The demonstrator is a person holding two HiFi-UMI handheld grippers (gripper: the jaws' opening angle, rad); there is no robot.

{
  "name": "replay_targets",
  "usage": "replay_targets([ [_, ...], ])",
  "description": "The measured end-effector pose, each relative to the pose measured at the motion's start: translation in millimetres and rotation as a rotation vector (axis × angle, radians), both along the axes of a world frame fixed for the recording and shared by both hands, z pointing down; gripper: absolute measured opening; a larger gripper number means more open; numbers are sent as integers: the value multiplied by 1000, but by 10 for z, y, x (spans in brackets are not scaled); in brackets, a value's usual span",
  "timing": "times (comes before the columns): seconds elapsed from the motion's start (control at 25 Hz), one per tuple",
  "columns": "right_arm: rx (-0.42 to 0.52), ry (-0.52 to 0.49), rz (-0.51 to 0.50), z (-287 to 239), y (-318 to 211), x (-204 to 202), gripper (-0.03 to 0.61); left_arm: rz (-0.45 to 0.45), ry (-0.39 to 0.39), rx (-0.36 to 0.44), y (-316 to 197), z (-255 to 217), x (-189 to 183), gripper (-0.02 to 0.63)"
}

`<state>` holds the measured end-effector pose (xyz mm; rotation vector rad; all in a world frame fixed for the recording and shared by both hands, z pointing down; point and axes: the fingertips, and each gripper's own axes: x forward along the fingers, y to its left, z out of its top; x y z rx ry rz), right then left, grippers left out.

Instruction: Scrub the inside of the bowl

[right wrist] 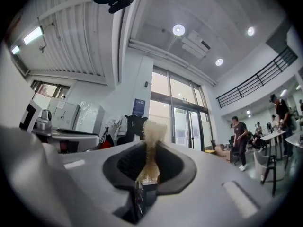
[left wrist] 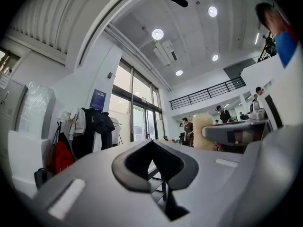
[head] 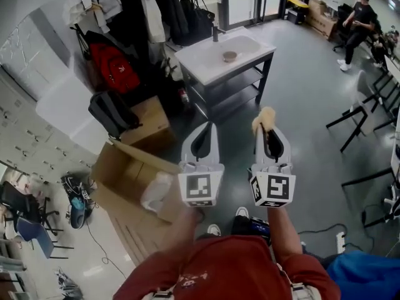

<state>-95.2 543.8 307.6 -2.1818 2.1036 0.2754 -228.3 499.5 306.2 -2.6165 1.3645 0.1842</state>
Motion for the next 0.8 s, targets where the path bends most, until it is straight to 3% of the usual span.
replay_targets([
  [0.44,14,-31,15,-86,-259,894,52,59,12,4,-235,-79,1003,6],
  [0.8,9,-36,-42,-90,-493,1596,52,9,-18,11,-429,-74,1715,6],
])
